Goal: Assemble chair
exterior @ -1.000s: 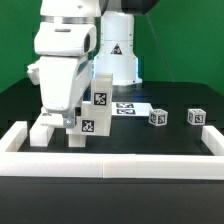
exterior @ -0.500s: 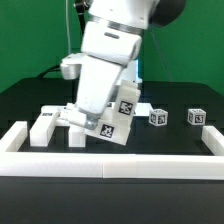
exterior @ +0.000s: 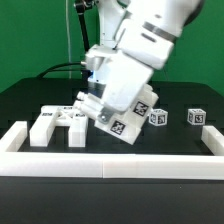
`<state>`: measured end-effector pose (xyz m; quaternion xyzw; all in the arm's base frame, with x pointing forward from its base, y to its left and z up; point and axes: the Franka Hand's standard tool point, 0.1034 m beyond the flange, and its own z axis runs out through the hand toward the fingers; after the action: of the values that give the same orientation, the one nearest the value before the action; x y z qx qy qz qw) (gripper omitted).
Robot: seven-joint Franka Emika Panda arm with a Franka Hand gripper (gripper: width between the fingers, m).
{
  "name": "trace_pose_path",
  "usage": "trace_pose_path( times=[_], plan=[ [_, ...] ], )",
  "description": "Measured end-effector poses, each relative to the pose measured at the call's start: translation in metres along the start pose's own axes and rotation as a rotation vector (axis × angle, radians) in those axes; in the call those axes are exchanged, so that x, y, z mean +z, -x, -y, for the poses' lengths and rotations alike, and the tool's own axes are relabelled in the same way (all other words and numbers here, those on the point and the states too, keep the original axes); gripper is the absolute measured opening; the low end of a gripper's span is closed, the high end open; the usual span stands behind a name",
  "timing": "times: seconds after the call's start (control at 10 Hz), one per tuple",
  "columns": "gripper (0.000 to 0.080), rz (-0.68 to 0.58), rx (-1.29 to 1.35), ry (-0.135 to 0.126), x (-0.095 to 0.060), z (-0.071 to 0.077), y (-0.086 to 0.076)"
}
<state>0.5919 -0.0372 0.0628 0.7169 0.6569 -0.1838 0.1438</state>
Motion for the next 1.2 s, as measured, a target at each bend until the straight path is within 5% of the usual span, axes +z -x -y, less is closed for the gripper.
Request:
trace_pose_path(
  times=[0.4, 0.6, 0.9, 1.2],
  plan=[
    [0.0334, 0.119, -0.041, -0.023, -0.005, 0.008, -0.003],
    [0.0334, 0.212, -0.054, -0.053, -0.001, 0.018, -0.018],
    [0.0334, 0.316, -0.108, -0.044, -0.003, 0.020, -0.014],
    [0.0334, 0.385, -0.130, -0.070, 0.001, 0.029, -0.028]
  ],
)
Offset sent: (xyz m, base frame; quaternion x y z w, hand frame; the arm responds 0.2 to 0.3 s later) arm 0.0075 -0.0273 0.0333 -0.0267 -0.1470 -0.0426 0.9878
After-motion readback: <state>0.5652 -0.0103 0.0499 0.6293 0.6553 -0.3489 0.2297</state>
